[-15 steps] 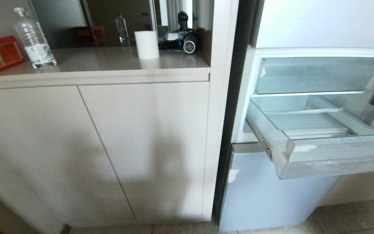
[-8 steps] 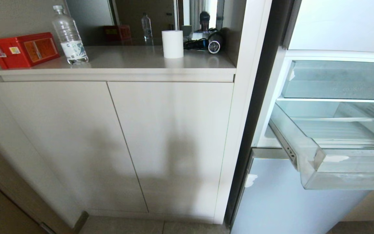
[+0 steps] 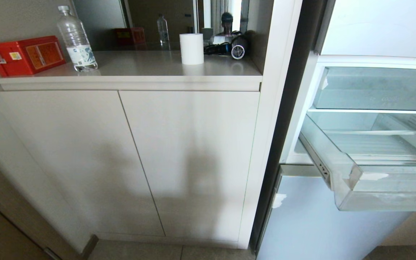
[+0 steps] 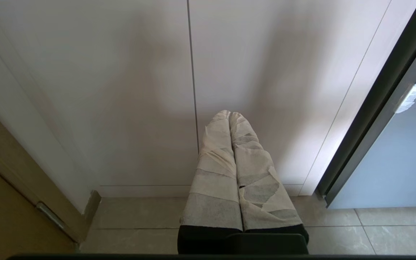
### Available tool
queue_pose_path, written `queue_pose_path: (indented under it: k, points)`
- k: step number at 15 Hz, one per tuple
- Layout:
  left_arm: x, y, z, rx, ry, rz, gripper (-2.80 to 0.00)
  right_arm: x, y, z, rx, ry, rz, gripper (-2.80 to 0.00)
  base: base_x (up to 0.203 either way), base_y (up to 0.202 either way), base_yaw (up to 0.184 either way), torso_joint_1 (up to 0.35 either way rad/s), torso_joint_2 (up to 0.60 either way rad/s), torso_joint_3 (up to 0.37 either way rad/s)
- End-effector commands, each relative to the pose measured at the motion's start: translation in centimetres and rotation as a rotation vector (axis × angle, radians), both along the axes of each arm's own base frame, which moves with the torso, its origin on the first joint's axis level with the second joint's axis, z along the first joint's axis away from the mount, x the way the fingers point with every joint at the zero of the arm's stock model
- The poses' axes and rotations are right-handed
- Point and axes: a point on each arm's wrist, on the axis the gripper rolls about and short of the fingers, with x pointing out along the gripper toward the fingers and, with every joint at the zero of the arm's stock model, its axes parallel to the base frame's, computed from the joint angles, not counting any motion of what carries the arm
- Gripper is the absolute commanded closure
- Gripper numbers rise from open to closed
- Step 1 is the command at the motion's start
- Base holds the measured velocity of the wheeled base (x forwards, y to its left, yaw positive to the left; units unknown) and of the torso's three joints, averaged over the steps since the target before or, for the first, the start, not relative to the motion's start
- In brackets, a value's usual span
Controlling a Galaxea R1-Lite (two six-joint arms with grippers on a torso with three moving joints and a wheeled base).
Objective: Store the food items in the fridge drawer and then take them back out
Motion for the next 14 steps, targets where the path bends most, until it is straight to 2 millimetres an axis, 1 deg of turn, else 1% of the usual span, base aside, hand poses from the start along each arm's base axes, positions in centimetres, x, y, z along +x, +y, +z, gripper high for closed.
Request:
queue_pose_path:
  k: [1,3,4,6,7,9,11,13,14]
  points:
    - [0.0,0.0,0.0,0.0,0.002,0.0,0.0,0.0,0.0,0.0,-0.003,0.002,0.0,0.0,0.0,0.0,0.0,0.0,0.0,0.0]
    - [0.0,0.0,0.0,0.0,0.002,0.0,0.0,0.2,0.0,0.2,-0.008,0.016,0.001,0.0,0.0,0.0,0.0,0.0,0.0,0.0]
    - [0.0,0.0,0.0,0.0,0.002,0.0,0.0,0.6,0.0,0.9,-0.023,0.019,0.0,0.0,0.0,0.0,0.0,0.0,0.0,0.0]
    - [0.0,0.0,0.0,0.0,0.002,0.0,0.0,2.1,0.0,3.4,-0.04,0.029,-0.013,0.0,0.0,0.0,0.0,0.0,0.0,0.0]
    - [0.0,0.0,0.0,0.0,0.002,0.0,0.0,3.5,0.0,5.2,-0.036,0.045,-0.026,0.0,0.0,0.0,0.0,0.0,0.0,0.0]
    - [0.0,0.0,0.0,0.0,0.002,0.0,0.0,6.7,-0.2,8.7,-0.011,0.073,-0.05,0.0,0.0,0.0,0.0,0.0,0.0,0.0]
    - [0.0,0.0,0.0,0.0,0.002,0.0,0.0,11.0,-0.5,12.6,0.021,0.081,-0.074,0.0,0.0,0.0,0.0,0.0,0.0,0.0]
    - [0.0,0.0,0.0,0.0,0.002,0.001,0.0,15.7,-0.9,15.7,0.057,0.077,-0.094,0.0,0.0,0.0,0.0,0.0,0.0,0.0]
    - [0.0,0.0,0.0,0.0,0.002,0.001,0.0,18.3,-1.2,16.8,0.079,0.08,-0.118,0.0,0.0,0.0,0.0,0.0,0.0,0.0]
